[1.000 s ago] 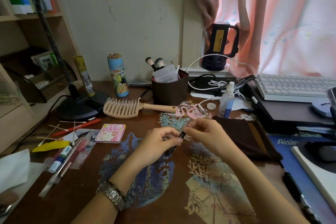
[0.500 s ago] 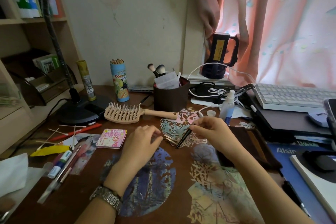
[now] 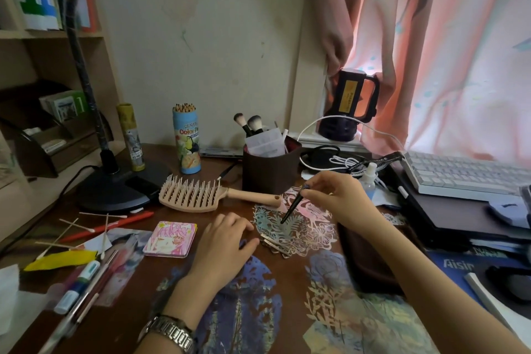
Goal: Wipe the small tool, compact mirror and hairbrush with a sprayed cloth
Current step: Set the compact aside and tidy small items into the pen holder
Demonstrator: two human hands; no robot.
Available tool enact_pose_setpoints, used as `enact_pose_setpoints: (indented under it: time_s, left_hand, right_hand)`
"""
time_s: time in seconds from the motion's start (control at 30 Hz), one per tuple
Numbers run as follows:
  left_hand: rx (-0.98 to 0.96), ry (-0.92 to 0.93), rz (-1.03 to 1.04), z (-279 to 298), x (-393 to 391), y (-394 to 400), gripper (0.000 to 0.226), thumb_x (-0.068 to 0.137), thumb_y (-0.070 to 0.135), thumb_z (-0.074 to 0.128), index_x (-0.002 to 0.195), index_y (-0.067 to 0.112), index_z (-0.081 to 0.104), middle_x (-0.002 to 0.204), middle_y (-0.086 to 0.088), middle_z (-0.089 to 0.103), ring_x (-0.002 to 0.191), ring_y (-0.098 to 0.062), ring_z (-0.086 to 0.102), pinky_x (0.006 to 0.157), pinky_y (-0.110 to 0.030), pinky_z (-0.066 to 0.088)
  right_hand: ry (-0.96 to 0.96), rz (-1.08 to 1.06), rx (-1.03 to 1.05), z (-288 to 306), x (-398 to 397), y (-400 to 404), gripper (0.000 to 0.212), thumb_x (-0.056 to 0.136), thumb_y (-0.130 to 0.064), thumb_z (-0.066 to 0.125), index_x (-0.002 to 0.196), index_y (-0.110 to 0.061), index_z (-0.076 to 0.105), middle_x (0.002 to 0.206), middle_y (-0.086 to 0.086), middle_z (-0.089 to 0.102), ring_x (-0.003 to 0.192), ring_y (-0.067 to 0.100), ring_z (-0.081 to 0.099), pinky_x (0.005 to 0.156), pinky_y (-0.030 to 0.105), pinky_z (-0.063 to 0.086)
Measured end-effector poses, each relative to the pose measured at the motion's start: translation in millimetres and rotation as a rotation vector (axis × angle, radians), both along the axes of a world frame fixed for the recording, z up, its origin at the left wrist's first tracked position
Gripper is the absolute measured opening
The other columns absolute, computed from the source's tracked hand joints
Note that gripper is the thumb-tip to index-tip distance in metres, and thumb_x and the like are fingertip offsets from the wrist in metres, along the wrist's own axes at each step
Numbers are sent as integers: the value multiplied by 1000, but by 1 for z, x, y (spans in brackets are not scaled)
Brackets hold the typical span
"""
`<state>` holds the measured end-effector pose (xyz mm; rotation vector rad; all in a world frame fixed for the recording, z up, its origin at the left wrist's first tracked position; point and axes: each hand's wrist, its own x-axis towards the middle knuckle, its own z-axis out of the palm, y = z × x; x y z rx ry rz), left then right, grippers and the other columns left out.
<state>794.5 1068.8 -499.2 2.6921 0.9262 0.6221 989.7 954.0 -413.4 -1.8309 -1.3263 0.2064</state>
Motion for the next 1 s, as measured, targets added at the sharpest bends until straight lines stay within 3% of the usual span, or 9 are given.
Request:
enact_pose_setpoints:
  time_s: [0.37,0.5,1.0]
  left_hand:
    - [-6,-29,3,-4,4,6,26,92,50,45,113,36,51,114,17,43,111,-6,39,93,-24,31]
    - [-18,-39,6,-5,4,7,23,92,49,45,110,36,51,112,18,43,110,-6,38,92,-25,31]
    - [-35,-47,8,-5,4,7,22,92,48,45,109,35,52,111,17,44,109,-7,37,91,-25,28]
  right_hand:
    - [-192,-1,124,24,20,45,6,82,-24,71,85,-23,66,77,-7,69,71,2,65,66,13,50]
    - [-265,-1,183,33,23,58,10,82,-21,72,88,-15,69,79,1,69,74,9,65,68,15,50]
    - [-343,13,288,59,19,84,13,84,-18,69,94,-9,69,80,-3,65,71,-2,60,67,5,48]
